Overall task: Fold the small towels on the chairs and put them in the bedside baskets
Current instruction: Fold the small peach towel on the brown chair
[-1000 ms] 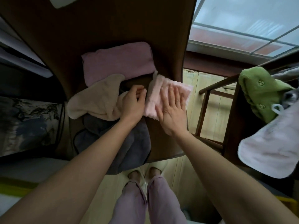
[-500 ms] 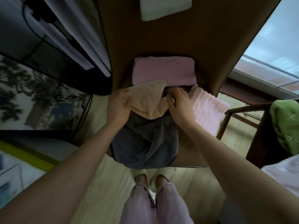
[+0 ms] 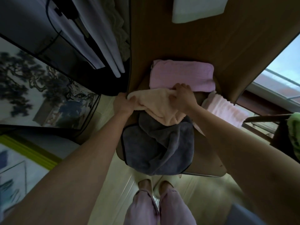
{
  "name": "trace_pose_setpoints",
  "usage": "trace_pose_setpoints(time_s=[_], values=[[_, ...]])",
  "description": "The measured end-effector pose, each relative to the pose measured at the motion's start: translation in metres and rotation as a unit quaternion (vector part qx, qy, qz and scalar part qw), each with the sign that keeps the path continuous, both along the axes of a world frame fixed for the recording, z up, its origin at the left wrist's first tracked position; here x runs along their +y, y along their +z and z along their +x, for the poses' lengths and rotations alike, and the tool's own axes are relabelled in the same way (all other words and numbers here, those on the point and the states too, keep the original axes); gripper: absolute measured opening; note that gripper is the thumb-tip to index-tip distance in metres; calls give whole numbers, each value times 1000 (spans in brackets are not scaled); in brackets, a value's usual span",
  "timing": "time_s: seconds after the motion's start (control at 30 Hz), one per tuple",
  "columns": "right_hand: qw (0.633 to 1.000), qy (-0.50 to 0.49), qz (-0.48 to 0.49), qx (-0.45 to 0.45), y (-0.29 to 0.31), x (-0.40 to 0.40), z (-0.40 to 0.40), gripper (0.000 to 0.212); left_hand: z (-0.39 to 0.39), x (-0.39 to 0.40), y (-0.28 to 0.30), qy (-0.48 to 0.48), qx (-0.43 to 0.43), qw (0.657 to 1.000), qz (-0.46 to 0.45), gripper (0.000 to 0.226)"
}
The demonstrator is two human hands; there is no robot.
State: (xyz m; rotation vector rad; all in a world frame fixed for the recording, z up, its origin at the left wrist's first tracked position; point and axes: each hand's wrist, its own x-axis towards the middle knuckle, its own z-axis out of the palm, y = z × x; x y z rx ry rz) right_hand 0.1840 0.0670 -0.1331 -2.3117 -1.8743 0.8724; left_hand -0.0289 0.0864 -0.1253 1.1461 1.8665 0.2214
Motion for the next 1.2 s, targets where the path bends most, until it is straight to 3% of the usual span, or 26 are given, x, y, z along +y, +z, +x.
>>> trace_pose_setpoints(time_s=[0.1, 0.2, 0.4, 0.53, 0.73, 0.93, 1.03, 1.2], values=[[997, 25, 43, 52, 16, -1, -5, 20, -6, 0, 8, -5, -53, 997, 51, 29], [985, -20, 82, 151, 51, -17, -9, 10, -9, -5, 31, 34, -163, 981, 100, 16], [964, -103, 85, 232, 108, -72, 4, 22, -15, -9, 87, 37, -227, 960, 159, 36], [952, -143, 83, 258, 145, -95, 10, 15, -18, -16, 121, 61, -219, 961, 157, 32], [948, -171, 59, 262, 181, -127, 17, 16, -7, -39, 172, 16, -193, 972, 133, 31], [925, -238, 159, 249, 204, -170, 23, 7, -15, -72, 206, 79, -223, 965, 108, 34], [926, -245, 154, 245, 207, -204, 9, 5, -20, -99, 217, 40, -166, 981, 94, 37], [888, -324, 131, 297, 214, -259, -24, 12, -35, -143, 227, -14, -110, 991, 74, 32]])
